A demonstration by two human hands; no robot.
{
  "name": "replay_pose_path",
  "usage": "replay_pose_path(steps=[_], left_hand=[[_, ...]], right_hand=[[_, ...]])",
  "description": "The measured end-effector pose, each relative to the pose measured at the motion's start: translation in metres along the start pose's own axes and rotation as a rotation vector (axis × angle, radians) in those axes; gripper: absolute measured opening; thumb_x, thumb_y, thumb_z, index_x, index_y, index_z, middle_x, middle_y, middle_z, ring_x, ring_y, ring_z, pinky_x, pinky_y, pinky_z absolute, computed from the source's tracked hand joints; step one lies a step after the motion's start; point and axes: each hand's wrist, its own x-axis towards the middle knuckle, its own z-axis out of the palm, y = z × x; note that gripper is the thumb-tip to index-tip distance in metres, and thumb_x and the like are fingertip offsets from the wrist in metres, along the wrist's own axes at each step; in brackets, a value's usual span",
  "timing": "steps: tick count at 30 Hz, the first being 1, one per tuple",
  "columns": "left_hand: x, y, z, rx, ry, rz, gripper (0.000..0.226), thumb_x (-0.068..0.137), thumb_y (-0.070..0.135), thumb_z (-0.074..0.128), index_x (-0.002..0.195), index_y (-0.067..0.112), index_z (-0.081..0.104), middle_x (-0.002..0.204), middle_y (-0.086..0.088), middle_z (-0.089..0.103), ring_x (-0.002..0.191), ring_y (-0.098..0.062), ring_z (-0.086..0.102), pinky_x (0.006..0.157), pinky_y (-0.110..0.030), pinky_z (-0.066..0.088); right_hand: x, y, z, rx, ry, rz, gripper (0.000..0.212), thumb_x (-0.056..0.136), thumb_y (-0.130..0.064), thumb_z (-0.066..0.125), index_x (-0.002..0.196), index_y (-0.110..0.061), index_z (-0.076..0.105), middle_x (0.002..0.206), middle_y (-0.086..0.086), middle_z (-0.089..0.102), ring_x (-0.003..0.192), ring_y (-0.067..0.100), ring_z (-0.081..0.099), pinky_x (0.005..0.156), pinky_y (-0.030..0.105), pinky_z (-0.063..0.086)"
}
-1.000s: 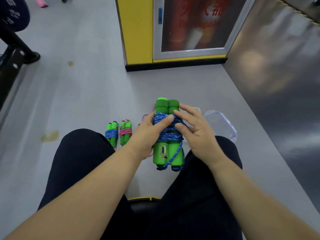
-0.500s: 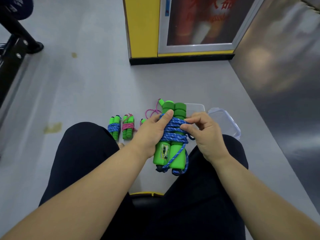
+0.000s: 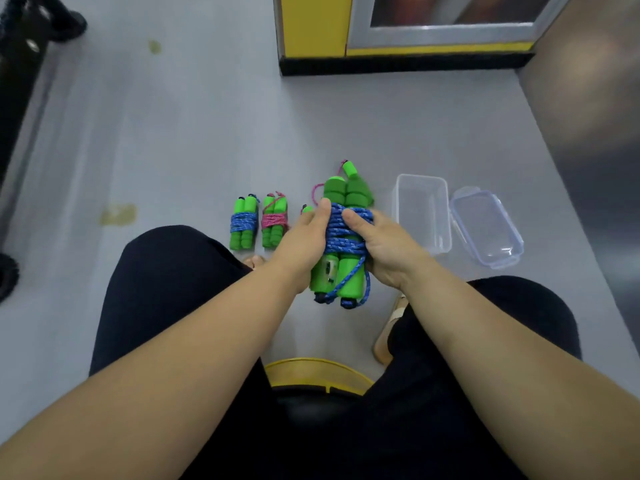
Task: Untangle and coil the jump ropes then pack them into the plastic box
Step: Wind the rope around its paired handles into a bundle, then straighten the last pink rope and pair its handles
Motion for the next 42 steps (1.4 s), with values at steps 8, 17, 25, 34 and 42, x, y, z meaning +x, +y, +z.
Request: replay_pose_path(steps=[8, 17, 25, 34, 42], left_hand=[[0.061, -0.037, -0.026, 0.115, -0.061, -0.177, 0.020, 0.094, 0.030, 0.055, 0.089, 0.012, 0.059, 0.076, -0.007, 0.063, 0.055, -0.015, 0.061, 0.046, -0.026, 0.055], [0.164, -0.054, -0.052, -0.138, 0.119, -0.645, 0.021, 0.096, 0.035, 0.046, 0.092, 0.017, 0.056, 0.061, -0.003, 0.064, 0.037, -0.013, 0.060, 0.043, -0.025, 0.052], [0.239, -0.089, -0.063, 0.086, 0.196, -0.711, 0.062, 0.096, 0.058, 0.023, 0.125, 0.011, 0.052, 0.118, -0.016, 0.058, 0.097, -0.031, 0.058, 0.083, -0.041, 0.050], [0.296, -0.161, -0.079, 0.276, 0.155, -0.538, 0.055, 0.097, 0.031, 0.043, 0.147, 0.018, 0.026, 0.143, -0.011, 0.042, 0.125, -0.030, 0.046, 0.106, -0.043, 0.038], [0.306, -0.177, -0.074, 0.354, 0.135, -0.524, 0.041, 0.098, 0.017, 0.041, 0.139, 0.009, 0.037, 0.134, -0.012, 0.050, 0.118, -0.030, 0.050, 0.097, -0.032, 0.040]], right_hand=[[0.112, 0.042, -0.011, 0.272, 0.139, 0.259, 0.039, 0.096, -0.028, 0.048, 0.122, 0.000, 0.054, 0.114, 0.018, 0.063, 0.089, 0.027, 0.066, 0.071, 0.038, 0.059], [0.204, 0.090, -0.046, -0.979, -0.121, -0.209, 0.063, 0.082, -0.003, 0.052, 0.141, -0.004, 0.032, 0.148, 0.009, 0.027, 0.139, 0.020, 0.023, 0.114, 0.023, 0.013], [0.253, 0.144, -0.054, -0.935, -0.164, -0.033, 0.048, 0.073, -0.017, 0.077, 0.117, -0.009, 0.059, 0.116, 0.008, 0.062, 0.106, 0.018, 0.056, 0.096, 0.033, 0.043], [0.303, 0.200, -0.052, -0.749, -0.082, 0.259, 0.041, 0.085, -0.019, 0.063, 0.125, -0.009, 0.057, 0.122, 0.010, 0.063, 0.113, 0.023, 0.058, 0.103, 0.037, 0.042], [0.308, 0.171, -0.087, -1.390, 0.380, -0.054, 0.038, 0.086, -0.026, 0.058, 0.121, -0.012, 0.052, 0.125, 0.013, 0.049, 0.115, 0.033, 0.046, 0.091, 0.039, 0.041]])
